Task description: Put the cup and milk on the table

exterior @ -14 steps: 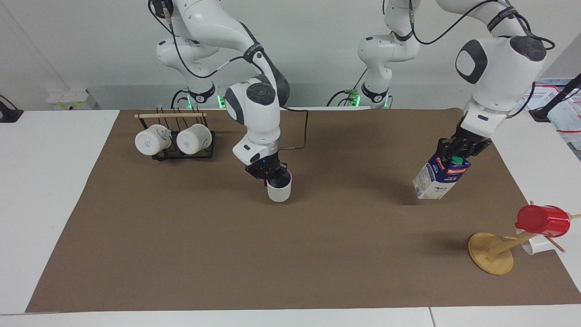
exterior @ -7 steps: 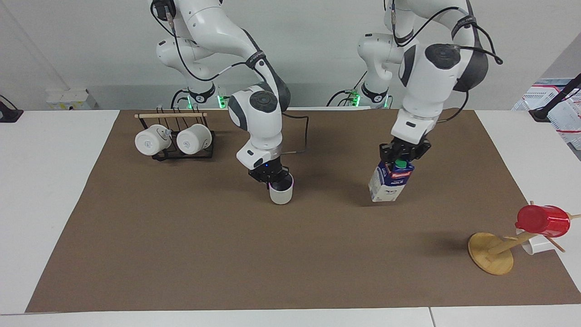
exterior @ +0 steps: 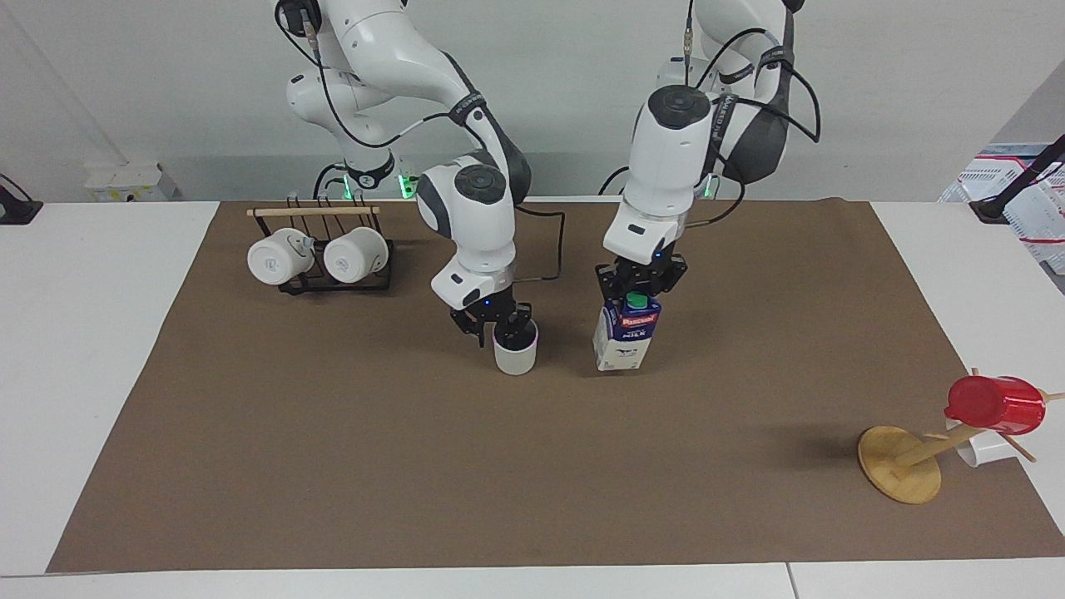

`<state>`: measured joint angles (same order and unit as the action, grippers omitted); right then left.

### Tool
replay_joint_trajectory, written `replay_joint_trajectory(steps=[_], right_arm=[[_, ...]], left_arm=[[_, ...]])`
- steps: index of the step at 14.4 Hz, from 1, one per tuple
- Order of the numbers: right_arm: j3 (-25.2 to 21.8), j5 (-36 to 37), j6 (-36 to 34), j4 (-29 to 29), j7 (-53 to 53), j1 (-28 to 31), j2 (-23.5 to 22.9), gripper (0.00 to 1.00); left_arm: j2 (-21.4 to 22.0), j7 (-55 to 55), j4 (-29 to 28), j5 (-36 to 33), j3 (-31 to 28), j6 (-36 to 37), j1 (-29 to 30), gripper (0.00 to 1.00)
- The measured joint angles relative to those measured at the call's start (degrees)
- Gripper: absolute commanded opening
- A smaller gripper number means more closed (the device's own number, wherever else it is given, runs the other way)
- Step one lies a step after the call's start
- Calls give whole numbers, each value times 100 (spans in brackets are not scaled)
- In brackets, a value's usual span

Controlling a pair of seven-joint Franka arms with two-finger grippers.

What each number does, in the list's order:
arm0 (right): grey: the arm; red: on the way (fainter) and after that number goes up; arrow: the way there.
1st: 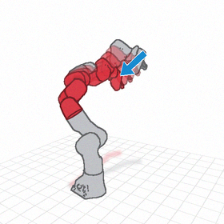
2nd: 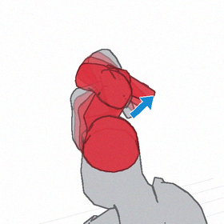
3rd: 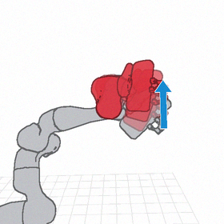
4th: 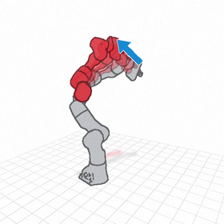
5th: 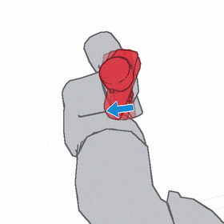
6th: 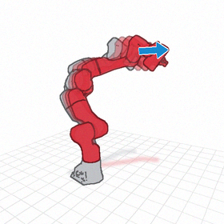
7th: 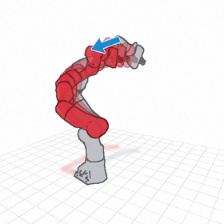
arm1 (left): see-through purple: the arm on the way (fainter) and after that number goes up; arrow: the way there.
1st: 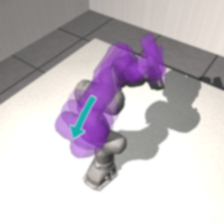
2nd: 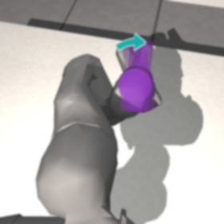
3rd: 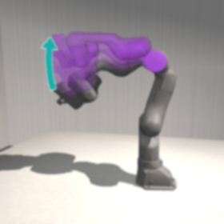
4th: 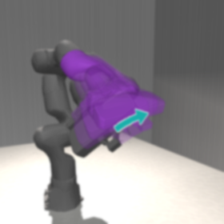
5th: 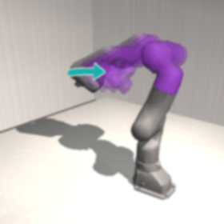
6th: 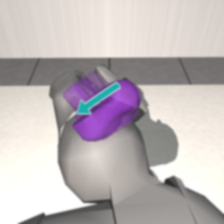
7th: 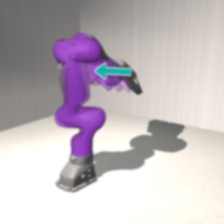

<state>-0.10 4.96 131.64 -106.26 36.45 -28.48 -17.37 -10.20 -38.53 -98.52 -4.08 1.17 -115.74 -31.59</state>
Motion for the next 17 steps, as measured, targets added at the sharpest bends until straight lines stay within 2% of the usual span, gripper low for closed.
replay_joint_trajectory(steps=[2,6,10,16,17], right_arm=[[-11,12,-163,29,-131,271,283,100],[-27,15,-1035,320,-794,843,784,100],[-38,13,-1981,818,-1540,1377,1056,100],[-51,13,-3142,1033,-2010,1895,1748,100],[-54,13,-3377,1127,-2040,1980,1825,100]], left_arm=[[-119,-108,4,-46,0,-252,-198,0],[-318,-131,9,-63,-1,-618,-344,0],[-409,-134,9,-69,-2,-630,-543,0],[-446,-134,-29,-77,-2,-612,-572,1],[-446,-137,-29,-78,-2,-611,-572,40]])
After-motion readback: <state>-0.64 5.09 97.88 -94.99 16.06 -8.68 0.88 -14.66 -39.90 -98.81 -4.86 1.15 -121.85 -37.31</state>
